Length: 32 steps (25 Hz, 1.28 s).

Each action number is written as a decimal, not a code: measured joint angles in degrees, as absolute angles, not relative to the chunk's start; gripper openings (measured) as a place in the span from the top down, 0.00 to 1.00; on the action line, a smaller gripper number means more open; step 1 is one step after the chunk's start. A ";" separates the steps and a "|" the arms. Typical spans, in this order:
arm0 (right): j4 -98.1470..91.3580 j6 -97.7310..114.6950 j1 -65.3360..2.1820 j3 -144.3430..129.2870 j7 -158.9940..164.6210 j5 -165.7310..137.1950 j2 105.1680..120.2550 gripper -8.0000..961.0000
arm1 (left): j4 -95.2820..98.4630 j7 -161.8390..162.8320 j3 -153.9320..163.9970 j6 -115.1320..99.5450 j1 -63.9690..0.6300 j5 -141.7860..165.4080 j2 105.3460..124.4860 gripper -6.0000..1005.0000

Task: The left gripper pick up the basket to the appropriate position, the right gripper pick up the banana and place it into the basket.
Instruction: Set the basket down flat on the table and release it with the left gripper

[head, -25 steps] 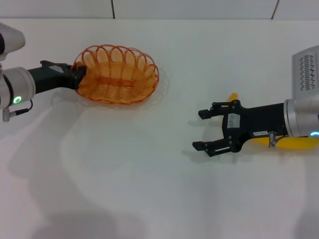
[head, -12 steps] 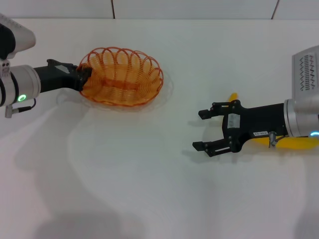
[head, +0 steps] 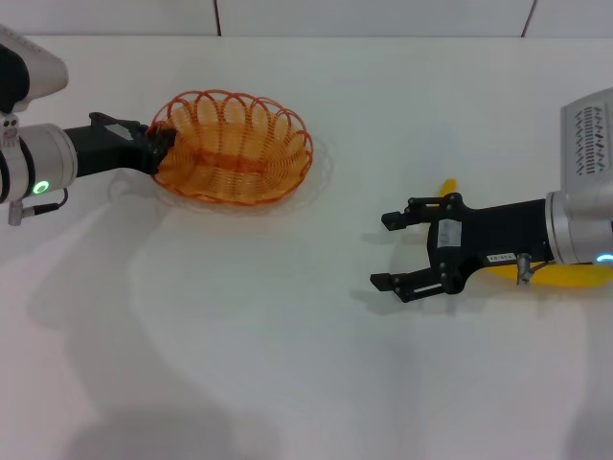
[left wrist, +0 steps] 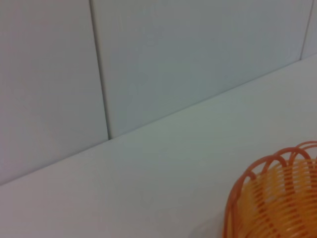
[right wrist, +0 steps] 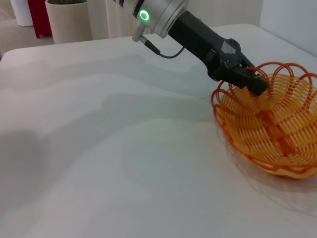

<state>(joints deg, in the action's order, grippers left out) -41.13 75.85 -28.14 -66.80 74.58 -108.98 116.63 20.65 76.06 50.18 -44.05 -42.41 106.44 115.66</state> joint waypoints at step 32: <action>-41.13 75.85 -27.59 -66.14 74.38 -108.79 116.63 0.10 | 29.77 73.15 53.87 -44.96 -35.51 103.84 116.99 0.56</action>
